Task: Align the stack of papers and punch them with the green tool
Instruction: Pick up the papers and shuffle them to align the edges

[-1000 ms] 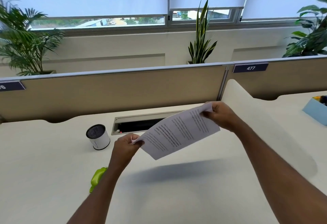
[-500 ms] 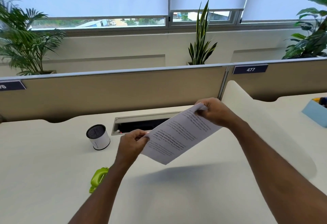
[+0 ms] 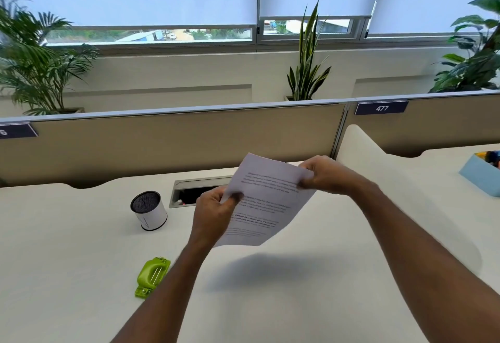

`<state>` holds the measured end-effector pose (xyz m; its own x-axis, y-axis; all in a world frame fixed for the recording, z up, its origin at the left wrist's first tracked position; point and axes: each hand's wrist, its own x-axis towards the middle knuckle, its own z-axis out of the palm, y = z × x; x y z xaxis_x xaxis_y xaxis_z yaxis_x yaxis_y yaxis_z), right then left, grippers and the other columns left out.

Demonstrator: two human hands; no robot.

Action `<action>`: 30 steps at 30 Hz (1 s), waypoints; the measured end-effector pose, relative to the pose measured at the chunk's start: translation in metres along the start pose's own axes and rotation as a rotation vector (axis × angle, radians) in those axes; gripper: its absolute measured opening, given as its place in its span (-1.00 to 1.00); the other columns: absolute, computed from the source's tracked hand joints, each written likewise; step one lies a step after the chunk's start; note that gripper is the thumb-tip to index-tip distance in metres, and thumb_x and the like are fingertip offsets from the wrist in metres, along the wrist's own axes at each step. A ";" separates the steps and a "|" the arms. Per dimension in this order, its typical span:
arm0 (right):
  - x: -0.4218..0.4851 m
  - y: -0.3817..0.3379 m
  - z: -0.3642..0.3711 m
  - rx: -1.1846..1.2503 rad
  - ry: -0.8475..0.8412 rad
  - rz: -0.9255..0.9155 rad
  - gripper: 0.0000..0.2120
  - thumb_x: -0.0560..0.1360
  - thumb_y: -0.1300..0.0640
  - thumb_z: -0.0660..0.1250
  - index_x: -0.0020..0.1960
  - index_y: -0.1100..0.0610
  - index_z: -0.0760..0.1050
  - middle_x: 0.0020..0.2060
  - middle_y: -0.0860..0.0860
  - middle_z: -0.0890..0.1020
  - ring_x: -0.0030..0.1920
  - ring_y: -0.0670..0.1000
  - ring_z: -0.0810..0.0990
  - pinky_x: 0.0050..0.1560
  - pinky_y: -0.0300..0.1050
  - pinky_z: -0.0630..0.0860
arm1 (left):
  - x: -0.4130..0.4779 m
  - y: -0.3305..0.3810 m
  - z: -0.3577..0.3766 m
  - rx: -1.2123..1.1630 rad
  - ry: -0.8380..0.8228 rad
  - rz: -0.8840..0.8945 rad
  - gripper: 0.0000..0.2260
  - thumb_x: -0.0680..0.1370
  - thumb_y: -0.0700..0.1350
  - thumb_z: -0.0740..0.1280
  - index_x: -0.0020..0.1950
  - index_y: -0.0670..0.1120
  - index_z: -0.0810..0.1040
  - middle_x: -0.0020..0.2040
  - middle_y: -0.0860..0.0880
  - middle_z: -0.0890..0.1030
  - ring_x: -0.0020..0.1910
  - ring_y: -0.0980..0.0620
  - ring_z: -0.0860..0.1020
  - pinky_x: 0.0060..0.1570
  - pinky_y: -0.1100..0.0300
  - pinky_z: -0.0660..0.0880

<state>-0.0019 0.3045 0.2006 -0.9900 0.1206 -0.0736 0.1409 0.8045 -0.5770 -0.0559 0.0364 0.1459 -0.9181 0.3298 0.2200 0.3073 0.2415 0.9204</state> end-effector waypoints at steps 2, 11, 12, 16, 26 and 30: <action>-0.001 0.017 -0.004 0.048 0.014 0.028 -0.90 0.34 0.07 0.45 -0.22 0.10 0.63 -0.25 0.11 0.69 -0.20 0.19 0.62 -0.26 0.11 0.53 | 0.000 -0.003 -0.007 -0.060 0.018 -0.038 -0.82 0.51 -0.06 0.38 -0.30 0.01 0.66 -0.33 0.03 0.69 -0.37 0.07 0.61 -0.41 0.18 0.46; -0.008 0.010 0.040 0.999 0.313 -0.160 -0.92 0.44 0.28 0.40 -0.07 0.20 0.61 -0.19 0.03 0.72 -0.19 0.04 0.64 -0.14 -0.11 0.57 | -0.006 -0.017 0.003 -0.280 0.037 -0.128 -0.93 0.45 -0.06 0.43 -0.23 0.08 0.63 -0.25 0.07 0.71 -0.28 0.03 0.65 -0.32 0.16 0.56; -0.008 0.010 0.047 1.035 0.342 -0.163 -0.92 0.42 0.27 0.43 -0.08 0.17 0.61 -0.20 0.01 0.72 -0.20 0.03 0.63 -0.16 -0.13 0.56 | -0.007 -0.021 0.006 -0.269 0.045 -0.130 -0.95 0.43 -0.03 0.42 -0.24 0.10 0.63 -0.25 0.10 0.71 -0.28 0.04 0.64 -0.33 0.19 0.54; -0.012 0.014 0.075 1.067 0.410 -0.127 -0.90 0.40 0.21 0.41 -0.08 0.14 0.63 -0.17 0.06 0.70 -0.16 0.06 0.60 -0.12 -0.07 0.52 | -0.010 -0.039 0.012 -0.205 0.080 -0.167 -0.98 0.43 0.01 0.42 -0.21 0.13 0.61 -0.22 0.07 0.69 -0.19 -0.04 0.62 -0.25 0.07 0.54; -0.017 0.023 0.096 1.000 0.382 -0.045 -0.81 0.48 0.23 0.41 0.08 0.24 0.61 -0.08 0.14 0.70 -0.17 0.02 0.65 -0.17 -0.15 0.59 | -0.017 -0.060 0.018 -0.049 0.066 -0.181 -0.94 0.49 0.02 0.36 -0.09 0.07 0.59 -0.17 0.04 0.67 -0.19 0.03 0.64 -0.30 0.15 0.58; -0.018 0.034 0.112 0.862 0.219 0.053 -0.71 0.42 0.02 0.44 0.02 0.21 0.61 -0.05 0.14 0.72 -0.07 0.17 0.69 -0.05 0.11 0.61 | -0.018 -0.068 0.018 -0.105 0.064 -0.276 -0.91 0.51 0.01 0.37 -0.13 0.02 0.60 -0.18 -0.01 0.70 -0.20 -0.04 0.68 -0.23 0.00 0.63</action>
<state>0.0193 0.2640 0.0912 -0.9457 0.3249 -0.0116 0.0426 0.0884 -0.9952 -0.0556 0.0307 0.0729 -0.9782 0.2059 -0.0261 0.0197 0.2174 0.9759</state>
